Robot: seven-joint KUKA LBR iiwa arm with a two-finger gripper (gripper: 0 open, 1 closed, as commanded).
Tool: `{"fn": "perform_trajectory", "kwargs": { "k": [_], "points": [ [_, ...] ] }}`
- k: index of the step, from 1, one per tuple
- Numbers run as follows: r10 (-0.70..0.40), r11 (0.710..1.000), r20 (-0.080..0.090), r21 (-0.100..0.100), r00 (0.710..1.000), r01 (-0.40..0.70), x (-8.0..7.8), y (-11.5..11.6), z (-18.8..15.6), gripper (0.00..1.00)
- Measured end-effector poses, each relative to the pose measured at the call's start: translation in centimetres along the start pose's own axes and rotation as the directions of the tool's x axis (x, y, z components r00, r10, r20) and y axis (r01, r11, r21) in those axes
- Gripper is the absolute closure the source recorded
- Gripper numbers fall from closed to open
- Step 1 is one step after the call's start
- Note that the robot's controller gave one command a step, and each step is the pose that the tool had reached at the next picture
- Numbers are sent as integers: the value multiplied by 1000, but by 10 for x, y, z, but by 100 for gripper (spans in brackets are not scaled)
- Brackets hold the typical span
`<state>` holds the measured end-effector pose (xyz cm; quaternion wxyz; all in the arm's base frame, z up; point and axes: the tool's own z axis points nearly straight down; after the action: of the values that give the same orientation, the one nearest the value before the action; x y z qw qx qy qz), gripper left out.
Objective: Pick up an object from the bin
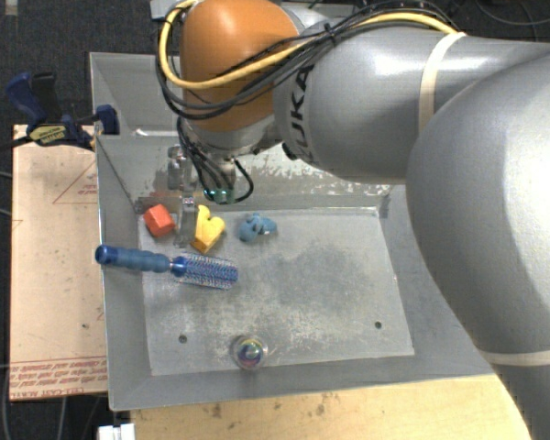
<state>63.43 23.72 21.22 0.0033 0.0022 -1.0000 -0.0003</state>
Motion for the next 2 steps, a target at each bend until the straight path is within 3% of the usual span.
{"fn": "perform_trajectory", "kwargs": {
  "k": [1, 2],
  "points": [
    [60, 998, -3, 4, 998, -60, 51, -51, 93, 0],
    [-416, 909, 15, 4, 909, 416, 14, -41, 19, 0]
  ]
}}
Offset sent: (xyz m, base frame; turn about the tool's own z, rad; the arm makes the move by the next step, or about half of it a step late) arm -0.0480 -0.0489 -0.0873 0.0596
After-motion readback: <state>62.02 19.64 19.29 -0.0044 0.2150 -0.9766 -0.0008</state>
